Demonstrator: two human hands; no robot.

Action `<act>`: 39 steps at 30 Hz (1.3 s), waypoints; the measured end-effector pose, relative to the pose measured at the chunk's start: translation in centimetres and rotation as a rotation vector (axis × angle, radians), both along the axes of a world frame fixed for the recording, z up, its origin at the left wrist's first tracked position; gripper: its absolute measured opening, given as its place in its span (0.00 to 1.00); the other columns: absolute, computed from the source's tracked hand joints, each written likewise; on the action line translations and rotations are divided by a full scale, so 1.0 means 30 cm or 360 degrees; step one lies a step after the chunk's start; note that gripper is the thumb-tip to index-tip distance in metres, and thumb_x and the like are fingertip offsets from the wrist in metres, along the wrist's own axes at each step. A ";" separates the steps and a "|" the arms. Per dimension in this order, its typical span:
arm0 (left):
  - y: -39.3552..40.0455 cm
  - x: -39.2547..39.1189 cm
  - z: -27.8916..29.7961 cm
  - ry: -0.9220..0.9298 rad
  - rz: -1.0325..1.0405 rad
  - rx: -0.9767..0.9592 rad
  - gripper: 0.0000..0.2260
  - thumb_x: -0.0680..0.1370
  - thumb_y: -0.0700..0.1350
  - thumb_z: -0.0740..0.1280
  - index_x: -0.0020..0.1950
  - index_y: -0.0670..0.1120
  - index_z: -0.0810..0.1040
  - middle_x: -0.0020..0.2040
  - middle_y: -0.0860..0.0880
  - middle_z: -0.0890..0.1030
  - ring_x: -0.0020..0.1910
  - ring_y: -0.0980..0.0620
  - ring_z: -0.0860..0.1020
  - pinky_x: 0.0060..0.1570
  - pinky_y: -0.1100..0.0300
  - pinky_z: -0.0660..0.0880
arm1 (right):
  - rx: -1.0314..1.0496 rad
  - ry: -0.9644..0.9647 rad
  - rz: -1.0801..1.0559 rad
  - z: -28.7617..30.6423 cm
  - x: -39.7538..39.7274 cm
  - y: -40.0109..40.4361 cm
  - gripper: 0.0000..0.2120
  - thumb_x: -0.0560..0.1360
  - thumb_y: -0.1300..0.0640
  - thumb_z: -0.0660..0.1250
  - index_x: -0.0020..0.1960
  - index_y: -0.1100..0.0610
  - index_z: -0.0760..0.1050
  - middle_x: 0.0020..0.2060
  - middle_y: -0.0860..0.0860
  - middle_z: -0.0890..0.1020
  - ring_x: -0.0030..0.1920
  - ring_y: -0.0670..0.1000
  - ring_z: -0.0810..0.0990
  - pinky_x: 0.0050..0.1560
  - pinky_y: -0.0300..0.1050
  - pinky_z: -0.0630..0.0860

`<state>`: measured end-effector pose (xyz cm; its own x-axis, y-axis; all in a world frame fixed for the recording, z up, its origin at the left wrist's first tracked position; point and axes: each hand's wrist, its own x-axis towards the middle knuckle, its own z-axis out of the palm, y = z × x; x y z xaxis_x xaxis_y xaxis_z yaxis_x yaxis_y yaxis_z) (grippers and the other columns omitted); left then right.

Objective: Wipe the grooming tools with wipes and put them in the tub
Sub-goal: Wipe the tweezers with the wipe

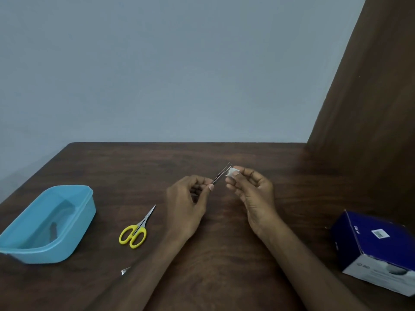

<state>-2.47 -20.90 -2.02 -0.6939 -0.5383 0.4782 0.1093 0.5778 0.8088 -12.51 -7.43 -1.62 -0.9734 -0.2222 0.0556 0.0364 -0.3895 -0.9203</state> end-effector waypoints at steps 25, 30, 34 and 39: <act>-0.010 0.000 -0.003 -0.0005 -0.0034 -0.0144 0.03 0.79 0.43 0.76 0.49 0.51 0.88 0.43 0.57 0.85 0.44 0.59 0.82 0.40 0.69 0.78 | -0.0243 -0.0202 0.0246 0.049 0.030 0.013 0.05 0.79 0.68 0.69 0.49 0.62 0.83 0.36 0.53 0.83 0.38 0.49 0.81 0.41 0.42 0.83; -0.005 0.001 -0.008 0.0036 -0.0050 -0.0339 0.04 0.78 0.41 0.77 0.50 0.50 0.88 0.43 0.56 0.84 0.45 0.58 0.82 0.41 0.64 0.79 | -0.0143 -0.0159 0.0202 0.052 0.045 -0.007 0.08 0.76 0.55 0.77 0.43 0.56 0.80 0.37 0.53 0.79 0.35 0.48 0.78 0.39 0.43 0.80; 0.000 -0.005 -0.017 0.0052 -0.0065 -0.0492 0.05 0.77 0.41 0.77 0.50 0.51 0.87 0.41 0.57 0.82 0.41 0.57 0.81 0.38 0.64 0.77 | -0.0033 -0.0163 0.0102 0.041 0.037 0.001 0.11 0.74 0.58 0.79 0.42 0.57 0.77 0.34 0.52 0.77 0.32 0.46 0.76 0.37 0.42 0.78; -0.005 -0.009 -0.025 0.0060 -0.0012 -0.0452 0.05 0.77 0.41 0.77 0.49 0.51 0.87 0.40 0.56 0.82 0.38 0.58 0.81 0.36 0.57 0.80 | -0.0058 -0.0148 0.0101 0.032 0.038 0.010 0.09 0.75 0.71 0.75 0.43 0.60 0.79 0.40 0.55 0.83 0.33 0.46 0.79 0.38 0.42 0.81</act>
<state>-2.74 -21.03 -2.78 -0.6762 -0.3738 0.6349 0.1415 0.7798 0.6098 -11.38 -7.14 -0.67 -0.9588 -0.2830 -0.0249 0.1463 -0.4169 -0.8971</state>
